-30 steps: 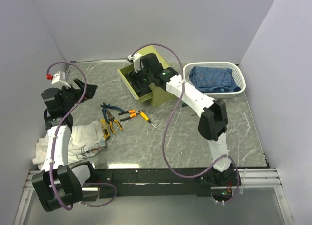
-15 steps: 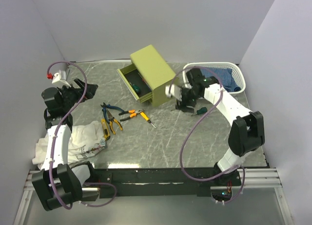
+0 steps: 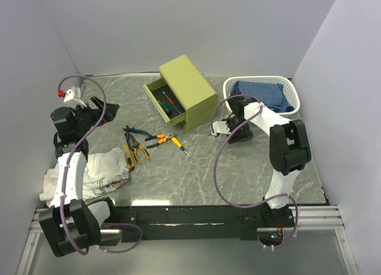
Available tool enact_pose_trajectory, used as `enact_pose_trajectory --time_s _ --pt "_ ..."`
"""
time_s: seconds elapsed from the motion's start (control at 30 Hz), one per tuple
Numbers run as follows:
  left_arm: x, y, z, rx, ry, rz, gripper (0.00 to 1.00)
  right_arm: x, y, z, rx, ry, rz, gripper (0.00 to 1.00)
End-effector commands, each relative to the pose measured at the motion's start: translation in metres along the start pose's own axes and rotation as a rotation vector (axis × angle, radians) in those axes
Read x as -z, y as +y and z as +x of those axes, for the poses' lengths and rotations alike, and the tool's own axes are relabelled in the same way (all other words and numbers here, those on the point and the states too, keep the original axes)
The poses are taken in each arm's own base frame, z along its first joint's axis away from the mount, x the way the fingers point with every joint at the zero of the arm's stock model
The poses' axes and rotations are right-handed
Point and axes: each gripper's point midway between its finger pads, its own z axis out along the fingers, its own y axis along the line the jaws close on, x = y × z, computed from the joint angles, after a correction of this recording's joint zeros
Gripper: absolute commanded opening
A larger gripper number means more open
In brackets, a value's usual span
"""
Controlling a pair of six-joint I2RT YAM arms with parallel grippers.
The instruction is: Sort the tools into containers
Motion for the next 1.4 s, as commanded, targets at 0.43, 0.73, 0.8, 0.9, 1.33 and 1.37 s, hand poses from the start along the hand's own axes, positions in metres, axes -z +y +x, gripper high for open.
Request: enact_pose_trajectory --time_s 0.43,0.73,0.8,0.9,1.33,1.37 --pt "0.000 0.008 -0.004 -0.010 -0.016 -0.005 0.96 -0.033 0.003 0.043 0.059 0.155 -0.046 0.61" --pt "0.000 0.006 -0.006 -0.008 -0.028 0.002 0.96 0.055 0.028 -0.044 0.130 -0.155 -0.026 0.02" --pt "0.000 0.007 -0.004 0.000 -0.028 0.002 0.96 0.089 0.035 -0.084 0.143 -0.303 -0.015 0.00" --pt "-0.001 0.006 -0.005 0.001 -0.033 0.008 0.97 0.145 0.030 -0.144 0.123 -0.515 0.055 0.00" --pt "0.005 0.001 -0.009 -0.002 -0.048 0.008 0.96 0.240 -0.109 -0.301 -0.577 -1.034 0.417 0.00" --pt "0.006 0.000 -0.009 -0.003 -0.049 0.008 0.96 0.234 -0.122 -0.294 -0.664 -0.984 0.463 0.00"
